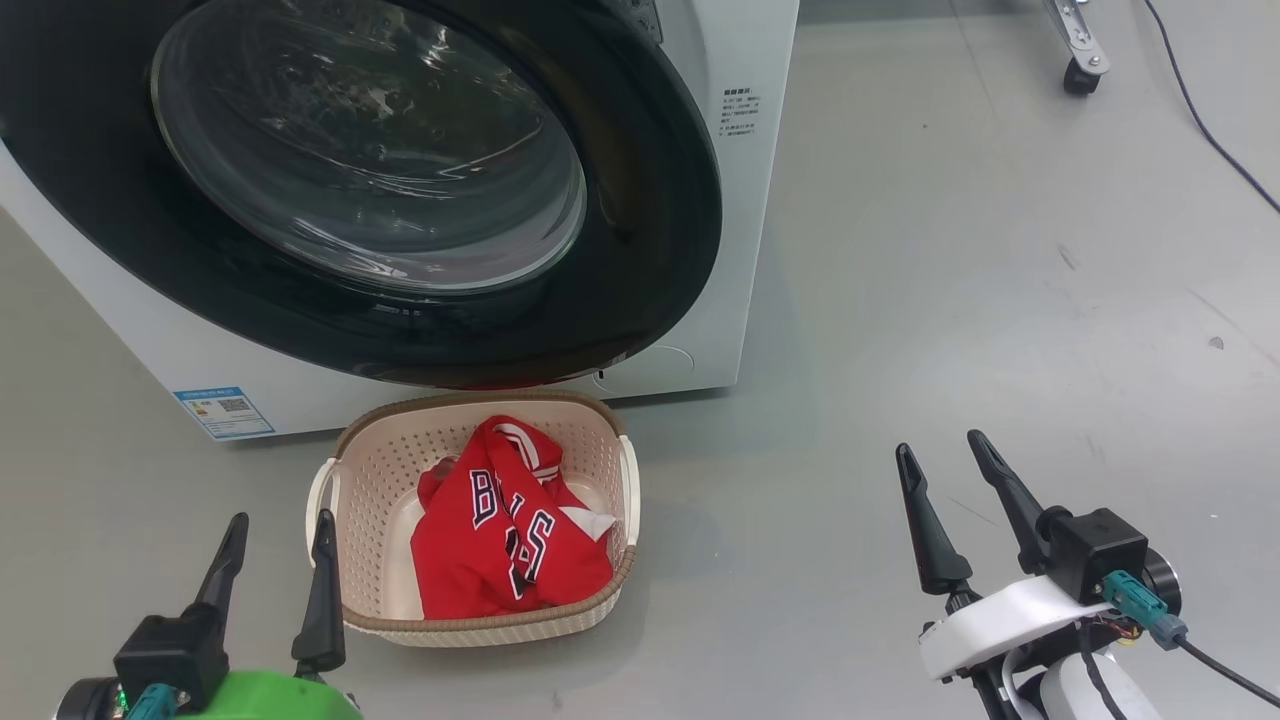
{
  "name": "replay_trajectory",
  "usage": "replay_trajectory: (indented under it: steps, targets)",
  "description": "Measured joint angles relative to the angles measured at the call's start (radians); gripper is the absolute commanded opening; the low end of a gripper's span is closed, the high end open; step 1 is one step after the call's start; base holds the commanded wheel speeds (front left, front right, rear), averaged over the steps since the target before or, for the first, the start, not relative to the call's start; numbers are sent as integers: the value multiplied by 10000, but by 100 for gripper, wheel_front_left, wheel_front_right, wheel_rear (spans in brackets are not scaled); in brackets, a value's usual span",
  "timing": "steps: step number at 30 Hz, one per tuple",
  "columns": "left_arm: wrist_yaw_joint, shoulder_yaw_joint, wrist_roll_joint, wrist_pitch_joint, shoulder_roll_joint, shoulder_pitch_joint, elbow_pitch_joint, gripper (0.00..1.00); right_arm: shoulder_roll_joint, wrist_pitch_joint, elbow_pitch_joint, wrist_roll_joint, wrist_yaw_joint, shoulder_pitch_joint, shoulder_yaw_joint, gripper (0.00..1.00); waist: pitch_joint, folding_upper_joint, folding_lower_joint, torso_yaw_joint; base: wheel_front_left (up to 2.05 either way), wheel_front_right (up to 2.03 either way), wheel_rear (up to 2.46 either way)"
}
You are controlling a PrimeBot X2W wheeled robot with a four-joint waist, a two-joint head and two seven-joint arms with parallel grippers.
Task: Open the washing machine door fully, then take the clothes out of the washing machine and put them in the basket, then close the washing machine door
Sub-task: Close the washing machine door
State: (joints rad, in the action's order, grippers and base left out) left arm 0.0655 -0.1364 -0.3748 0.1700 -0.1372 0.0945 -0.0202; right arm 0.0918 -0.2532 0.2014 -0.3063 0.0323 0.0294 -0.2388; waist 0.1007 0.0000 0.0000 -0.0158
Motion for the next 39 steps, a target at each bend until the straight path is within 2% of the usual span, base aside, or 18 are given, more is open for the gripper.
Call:
replay_trajectory:
  steps: [8, 9, 10, 11, 12, 39]
  targets:
    - [15, -35, 84, 88, 67, -1, -100, 100, -2, 0, 4, 2, 0, -1, 17, 100, -58, 0, 0, 3, 0, 0, 0]
    - [35, -40, 84, 88, 81, -1, -111, 100, -2, 0, 4, 2, 0, -1, 19, 95, -68, 0, 0, 5, 0, 0, 0]
    - [44, -44, 84, 88, 102, -1, -127, 100, -4, 0, 4, 0, 0, -1, 23, 70, -78, 0, 0, 7, 0, 0, 0]
    - [44, -54, 84, 88, 115, -1, -144, 100, -8, 0, 6, 0, 0, -2, 27, 5, -89, 0, 0, 7, 0, 0, 0]
    - [44, -63, 86, 90, 130, -1, -157, 100, -13, 0, 6, -2, 2, -6, 33, 0, -99, 0, 0, 7, 0, 0, 0]
    - [100, -307, 284, 255, 222, -11, -334, 100, 13, 0, 113, -8, 19, -177, 100, 0, -258, 0, 0, 205, 0, 0, 0]
